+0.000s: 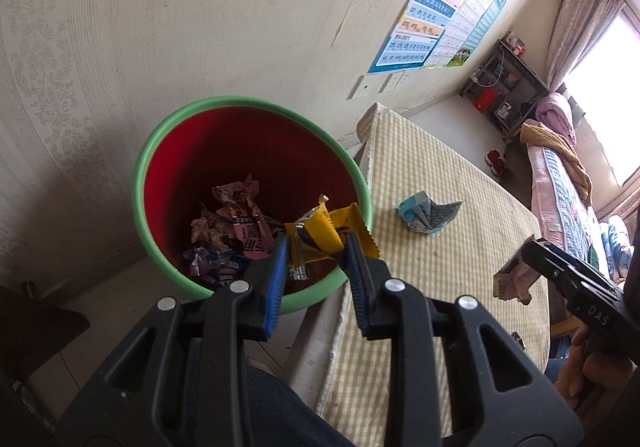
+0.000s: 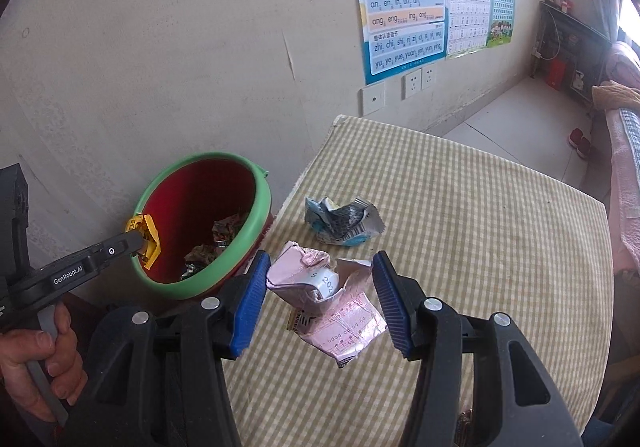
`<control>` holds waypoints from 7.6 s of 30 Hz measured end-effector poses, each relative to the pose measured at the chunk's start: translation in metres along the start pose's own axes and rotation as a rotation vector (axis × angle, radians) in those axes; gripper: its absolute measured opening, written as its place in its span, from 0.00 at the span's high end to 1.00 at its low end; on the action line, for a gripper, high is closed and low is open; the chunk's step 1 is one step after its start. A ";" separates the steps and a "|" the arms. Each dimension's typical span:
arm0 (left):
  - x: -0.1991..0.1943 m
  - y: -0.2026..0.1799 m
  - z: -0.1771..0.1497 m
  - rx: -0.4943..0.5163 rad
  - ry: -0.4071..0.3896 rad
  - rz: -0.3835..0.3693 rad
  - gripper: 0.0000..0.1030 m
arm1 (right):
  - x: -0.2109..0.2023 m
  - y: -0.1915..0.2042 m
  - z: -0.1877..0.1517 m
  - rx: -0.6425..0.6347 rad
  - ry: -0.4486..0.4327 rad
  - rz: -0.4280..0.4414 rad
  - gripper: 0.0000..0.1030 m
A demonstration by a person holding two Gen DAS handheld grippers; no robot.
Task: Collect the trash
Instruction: 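Carry the pink wrapper and yellow wrapper over the red bin, then open both tools to drop the wrappers into the red bin, then move both tools back over the table toward the last wrappers, then grasp the brown chocolate wrapper with the right tool while the left tool grasps the blue-white wrapper, then carry the brown and blue-white wrappers over the red bin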
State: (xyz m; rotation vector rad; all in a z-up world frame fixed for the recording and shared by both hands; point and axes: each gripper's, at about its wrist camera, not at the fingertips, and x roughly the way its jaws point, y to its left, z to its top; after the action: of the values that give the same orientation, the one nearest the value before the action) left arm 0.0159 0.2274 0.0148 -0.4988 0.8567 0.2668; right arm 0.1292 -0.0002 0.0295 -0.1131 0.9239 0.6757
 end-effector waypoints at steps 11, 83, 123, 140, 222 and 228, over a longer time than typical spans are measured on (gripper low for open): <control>-0.002 0.033 0.013 -0.048 -0.023 0.030 0.73 | 0.024 0.054 0.029 -0.077 -0.002 0.064 0.50; 0.016 -0.069 -0.026 0.134 0.055 -0.002 0.05 | -0.032 -0.068 -0.062 0.166 0.064 -0.068 0.07; 0.048 -0.104 -0.036 0.197 0.127 -0.027 0.05 | -0.001 -0.131 -0.134 0.178 0.281 -0.194 0.51; 0.121 -0.137 0.007 0.261 0.188 -0.029 0.05 | 0.006 -0.149 -0.095 0.211 0.226 -0.155 0.51; 0.011 0.005 0.015 0.040 0.041 -0.043 0.55 | 0.011 0.010 -0.007 -0.047 0.076 -0.023 0.51; 0.002 0.033 0.021 -0.001 0.009 -0.004 0.55 | 0.024 0.035 0.001 -0.090 0.083 0.011 0.51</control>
State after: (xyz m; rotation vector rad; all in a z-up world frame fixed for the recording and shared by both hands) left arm 0.0170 0.2662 0.0144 -0.5031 0.8644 0.2614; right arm 0.1194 0.0392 0.0180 -0.2179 0.9740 0.7270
